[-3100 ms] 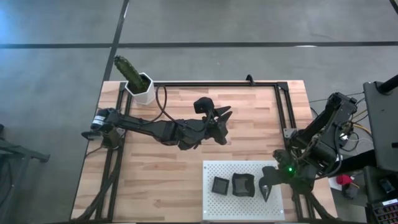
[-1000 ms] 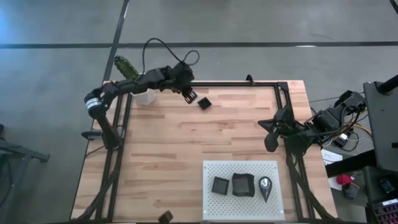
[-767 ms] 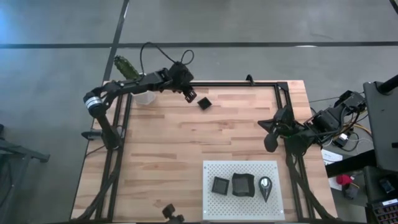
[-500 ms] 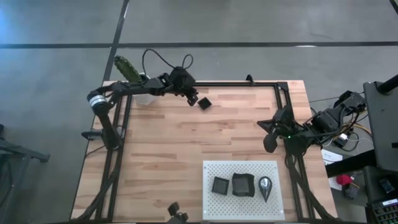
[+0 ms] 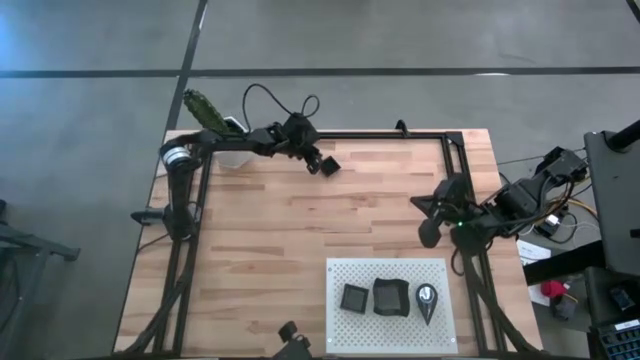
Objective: Pick & Place Mini shaped plates
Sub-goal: Stack the square plate on top of the square plate on the shelf
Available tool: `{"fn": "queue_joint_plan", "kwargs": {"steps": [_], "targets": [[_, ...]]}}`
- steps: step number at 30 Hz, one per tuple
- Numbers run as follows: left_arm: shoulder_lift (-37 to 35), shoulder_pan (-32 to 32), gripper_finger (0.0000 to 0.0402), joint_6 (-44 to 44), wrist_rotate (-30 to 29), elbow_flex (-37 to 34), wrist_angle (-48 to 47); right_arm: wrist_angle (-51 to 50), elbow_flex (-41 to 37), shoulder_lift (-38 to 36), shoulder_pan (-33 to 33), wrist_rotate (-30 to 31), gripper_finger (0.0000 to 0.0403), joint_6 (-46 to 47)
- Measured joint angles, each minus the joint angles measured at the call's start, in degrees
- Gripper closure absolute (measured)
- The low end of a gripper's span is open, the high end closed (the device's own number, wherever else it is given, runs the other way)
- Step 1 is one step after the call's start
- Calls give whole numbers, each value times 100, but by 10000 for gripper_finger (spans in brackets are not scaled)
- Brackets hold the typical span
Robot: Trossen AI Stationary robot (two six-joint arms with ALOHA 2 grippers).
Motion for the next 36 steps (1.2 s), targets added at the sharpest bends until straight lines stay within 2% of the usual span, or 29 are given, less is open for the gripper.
{"fn": "queue_joint_plan", "kwargs": {"steps": [9,20,36], "targets": [[442,-3,309,23,21,0,41,6,0,70,0,19,394,102],[493,-7,309,0,449,4,276,8,0,61,0,90,394,150],[506,-7,309,-8,386,-1,344,10,0,59,0,94,394,148]]}}
